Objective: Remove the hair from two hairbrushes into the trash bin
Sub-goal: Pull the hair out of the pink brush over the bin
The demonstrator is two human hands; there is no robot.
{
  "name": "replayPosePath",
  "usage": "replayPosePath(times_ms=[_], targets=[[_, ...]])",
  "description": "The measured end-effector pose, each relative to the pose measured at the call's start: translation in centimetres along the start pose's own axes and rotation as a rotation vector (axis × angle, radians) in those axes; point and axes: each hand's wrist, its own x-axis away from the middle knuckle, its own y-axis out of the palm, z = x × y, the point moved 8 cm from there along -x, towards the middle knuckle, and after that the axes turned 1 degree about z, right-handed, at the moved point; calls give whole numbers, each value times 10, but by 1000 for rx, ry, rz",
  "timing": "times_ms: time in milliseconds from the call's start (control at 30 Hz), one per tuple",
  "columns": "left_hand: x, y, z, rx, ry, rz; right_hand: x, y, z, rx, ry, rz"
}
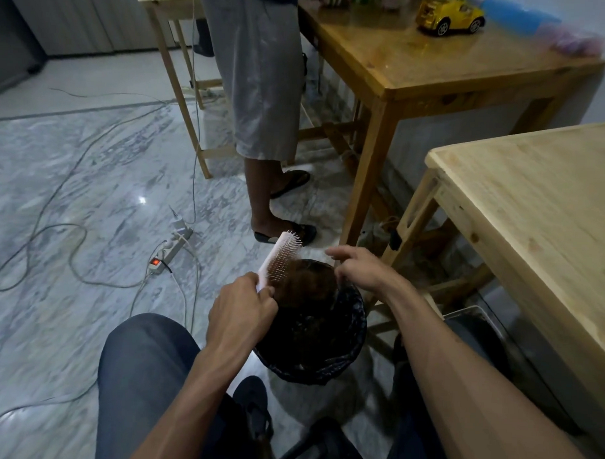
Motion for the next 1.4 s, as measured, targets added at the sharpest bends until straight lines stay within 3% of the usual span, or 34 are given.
replayPosePath(times_ms=[100,233,467,600,767,900,967,1100,1267,1400], targets=[[3,8,7,44,17,-47,7,14,-12,-195,-116,-112],[3,11,16,123,35,-94,13,26,-19,-199,-223,-175],[-4,-5,13,196,-17,-88,13,17,-8,125,-243,116],[1,-12,21,292,-28,-53,10,5,17,249,-121,286],[0,-6,26,193,20,-118,16,20,6,15,-241,31],[7,8,39,238,38,-178,18,46,-21,412,-319,97],[9,12,43,336,24,-225,12,57,-20,559,-244,183],[2,-10,49,495,-7,-185,-10,64,9,513,-104,290],[-3,-38,58,655,35,-161,-34,70,62,613,97,161],[-15,-32,50,584,26,-128,-42,74,68,615,199,13]])
